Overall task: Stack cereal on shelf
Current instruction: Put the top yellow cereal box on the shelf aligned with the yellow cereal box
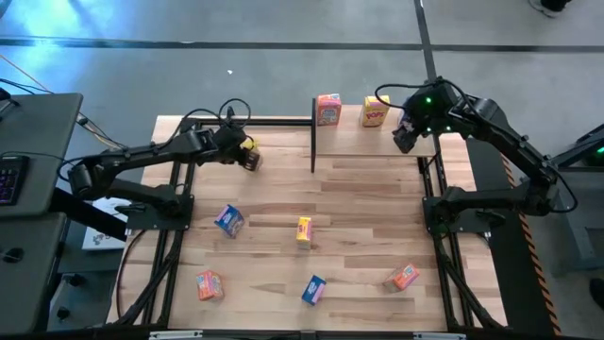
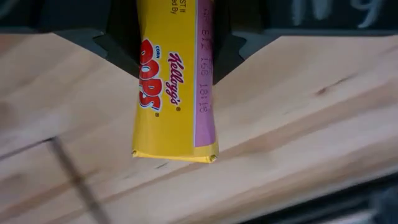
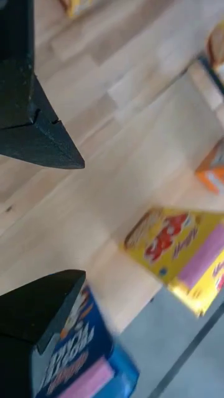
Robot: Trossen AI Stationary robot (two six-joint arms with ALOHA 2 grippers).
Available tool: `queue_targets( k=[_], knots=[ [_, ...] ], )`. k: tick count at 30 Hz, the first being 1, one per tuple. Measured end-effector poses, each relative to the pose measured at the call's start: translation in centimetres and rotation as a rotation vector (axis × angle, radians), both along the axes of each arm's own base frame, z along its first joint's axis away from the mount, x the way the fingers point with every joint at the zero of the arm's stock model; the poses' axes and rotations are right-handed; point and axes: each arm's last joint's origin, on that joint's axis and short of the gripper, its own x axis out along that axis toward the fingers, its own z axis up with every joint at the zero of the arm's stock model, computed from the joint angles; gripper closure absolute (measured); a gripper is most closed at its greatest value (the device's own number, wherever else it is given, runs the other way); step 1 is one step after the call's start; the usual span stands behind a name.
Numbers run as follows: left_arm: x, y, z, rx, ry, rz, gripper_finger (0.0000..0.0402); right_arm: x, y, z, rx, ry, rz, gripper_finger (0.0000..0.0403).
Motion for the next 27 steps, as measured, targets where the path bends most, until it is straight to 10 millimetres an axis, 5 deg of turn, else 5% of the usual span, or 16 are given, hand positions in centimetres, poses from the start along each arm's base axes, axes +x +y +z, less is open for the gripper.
queue_targets(
  k=[27],
  knots=[
    [3.8, -4.7, 5.2, 0.288, -0.407, -0.557, 0.0275, 5.7, 7.0, 2.1, 0.015, -0.34, 0.549, 0.0132]
  ],
)
